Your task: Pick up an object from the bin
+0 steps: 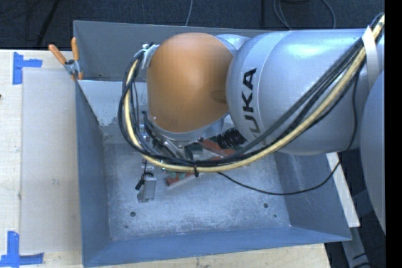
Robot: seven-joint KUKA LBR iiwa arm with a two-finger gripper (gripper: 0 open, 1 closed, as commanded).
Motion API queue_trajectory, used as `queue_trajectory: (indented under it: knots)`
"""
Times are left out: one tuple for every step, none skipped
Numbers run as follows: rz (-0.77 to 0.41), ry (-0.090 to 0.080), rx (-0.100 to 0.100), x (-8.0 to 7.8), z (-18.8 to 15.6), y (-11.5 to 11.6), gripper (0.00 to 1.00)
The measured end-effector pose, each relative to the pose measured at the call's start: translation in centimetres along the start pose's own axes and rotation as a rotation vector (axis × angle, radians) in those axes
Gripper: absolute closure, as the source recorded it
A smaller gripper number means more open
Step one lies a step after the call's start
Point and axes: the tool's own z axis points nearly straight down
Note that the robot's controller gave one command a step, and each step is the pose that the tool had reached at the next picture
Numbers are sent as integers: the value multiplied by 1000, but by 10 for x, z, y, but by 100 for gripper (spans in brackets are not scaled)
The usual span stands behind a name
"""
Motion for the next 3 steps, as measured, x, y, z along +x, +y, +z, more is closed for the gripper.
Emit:
queue_trajectory:
  knots:
    - [5,-7,-2,-2,-4,-2,0]
    - [-115,-12,-3,-46,42,-47,0]
    - [-294,-11,0,-86,81,-87,0]
